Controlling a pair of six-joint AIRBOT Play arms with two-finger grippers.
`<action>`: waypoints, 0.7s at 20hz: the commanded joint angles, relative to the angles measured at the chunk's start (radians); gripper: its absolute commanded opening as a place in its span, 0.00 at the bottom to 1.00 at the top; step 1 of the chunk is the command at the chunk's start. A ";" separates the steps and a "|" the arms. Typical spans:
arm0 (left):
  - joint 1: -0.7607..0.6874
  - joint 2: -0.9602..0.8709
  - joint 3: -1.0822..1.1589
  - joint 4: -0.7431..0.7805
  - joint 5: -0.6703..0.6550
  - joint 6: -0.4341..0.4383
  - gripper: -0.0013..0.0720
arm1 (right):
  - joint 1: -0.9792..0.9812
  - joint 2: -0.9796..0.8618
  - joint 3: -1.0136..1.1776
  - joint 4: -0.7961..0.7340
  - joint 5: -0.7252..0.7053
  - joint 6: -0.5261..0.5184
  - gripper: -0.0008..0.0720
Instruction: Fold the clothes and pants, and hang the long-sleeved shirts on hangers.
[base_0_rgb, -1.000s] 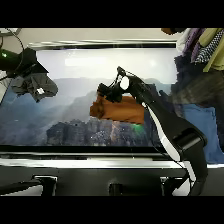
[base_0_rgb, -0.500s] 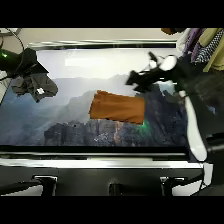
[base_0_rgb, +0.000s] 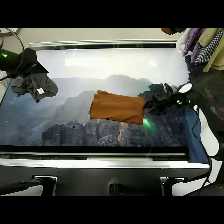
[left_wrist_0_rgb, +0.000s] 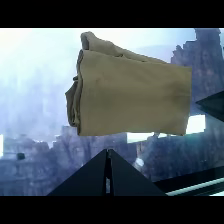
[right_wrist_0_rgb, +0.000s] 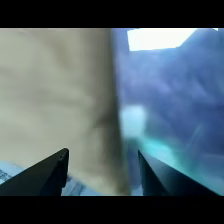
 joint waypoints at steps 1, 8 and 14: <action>0.000 0.000 0.000 0.000 0.002 0.000 0.05 | -0.008 -0.033 -0.079 0.093 -0.085 -0.066 0.66; 0.002 -0.002 0.000 0.001 0.023 0.001 0.05 | 0.050 -0.060 -0.077 0.194 -0.168 -0.085 0.08; 0.003 -0.002 0.000 0.005 0.023 0.002 0.05 | 0.002 0.000 0.090 0.245 -0.167 -0.023 0.05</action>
